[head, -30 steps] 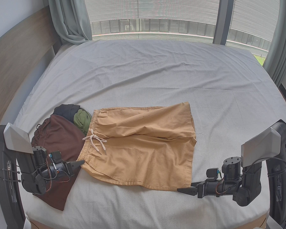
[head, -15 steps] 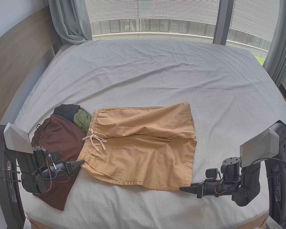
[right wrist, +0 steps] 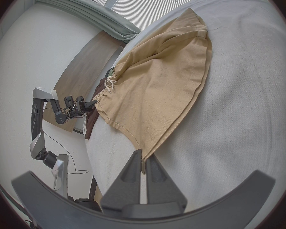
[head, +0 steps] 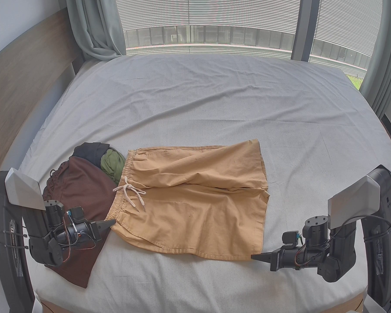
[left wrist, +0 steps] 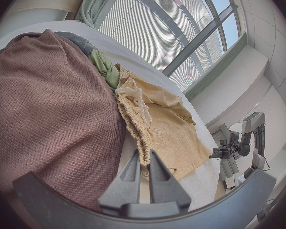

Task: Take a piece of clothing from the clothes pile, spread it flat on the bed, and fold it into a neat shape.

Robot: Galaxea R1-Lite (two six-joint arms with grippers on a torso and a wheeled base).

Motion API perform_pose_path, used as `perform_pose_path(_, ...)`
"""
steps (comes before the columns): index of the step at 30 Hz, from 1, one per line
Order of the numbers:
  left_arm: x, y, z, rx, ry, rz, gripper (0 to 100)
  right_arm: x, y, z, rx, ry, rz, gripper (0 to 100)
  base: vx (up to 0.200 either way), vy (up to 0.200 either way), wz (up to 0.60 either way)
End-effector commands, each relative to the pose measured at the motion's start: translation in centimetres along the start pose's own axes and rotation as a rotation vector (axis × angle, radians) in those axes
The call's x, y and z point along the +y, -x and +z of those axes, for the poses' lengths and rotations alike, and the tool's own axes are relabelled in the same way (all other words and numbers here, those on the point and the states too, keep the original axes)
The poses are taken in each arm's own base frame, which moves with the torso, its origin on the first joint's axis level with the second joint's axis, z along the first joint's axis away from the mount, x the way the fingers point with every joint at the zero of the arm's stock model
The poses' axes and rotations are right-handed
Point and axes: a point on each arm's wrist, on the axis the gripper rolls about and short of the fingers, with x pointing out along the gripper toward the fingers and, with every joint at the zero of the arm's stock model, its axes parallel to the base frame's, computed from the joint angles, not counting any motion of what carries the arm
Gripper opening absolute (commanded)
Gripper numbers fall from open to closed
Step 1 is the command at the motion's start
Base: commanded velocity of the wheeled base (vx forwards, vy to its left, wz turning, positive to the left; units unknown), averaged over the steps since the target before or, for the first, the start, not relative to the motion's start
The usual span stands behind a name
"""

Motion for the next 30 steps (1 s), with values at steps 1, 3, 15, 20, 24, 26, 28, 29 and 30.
perform_pose_path(1, -0.5, 0.1, -0.2, 0.012, 0.009, -0.007, 0, -0.2, 0.8, -0.3, 0.006, -0.021, -0.021, 0, 0.000, 0.000, 0.00)
perform_pose_path(3, -0.8, 0.3, -0.6, 0.028, 0.029, -0.008, 0, -0.2, 1.3, -0.5, 0.015, -0.037, -0.031, 0, 0.000, 0.000, 0.00)
perform_pose_path(15, -3.2, 2.9, -1.9, 0.095, 0.088, 0.003, 0, 0.6, 4.1, -0.8, 0.021, -0.063, -0.060, 0, 0.000, 0.000, 0.00)
perform_pose_path(20, -3.4, 4.4, -2.5, 0.112, 0.102, 0.025, 0, 0.8, 4.5, -1.4, 0.044, -0.064, -0.067, 0, 0.000, 0.000, 0.00)
perform_pose_path(24, -3.3, 5.0, -2.9, 0.118, 0.082, 0.023, 0, 1.0, 4.8, -1.7, 0.056, -0.072, -0.070, 0, 0.000, 0.000, 0.00)
perform_pose_path(26, -3.4, 5.2, -3.0, 0.123, 0.083, 0.023, 0, 1.0, 4.9, -1.8, 0.064, -0.077, -0.071, 0, 0.000, 0.000, 0.00)
perform_pose_path(28, -3.5, 5.5, -3.2, 0.130, 0.091, 0.031, 0, 1.0, 5.0, -1.9, 0.069, -0.076, -0.072, 0, 0.000, 0.000, 0.00)
perform_pose_path(29, -3.6, 5.7, -3.4, 0.134, 0.089, 0.032, 0, 1.0, 5.1, -2.0, 0.071, -0.074, -0.072, 0, 0.000, 0.000, 0.00)
perform_pose_path(30, -3.5, 5.8, -3.5, 0.138, 0.087, 0.036, 0, 1.0, 5.1, -2.1, 0.074, -0.072, -0.073, 0, 0.000, 0.000, 0.00)
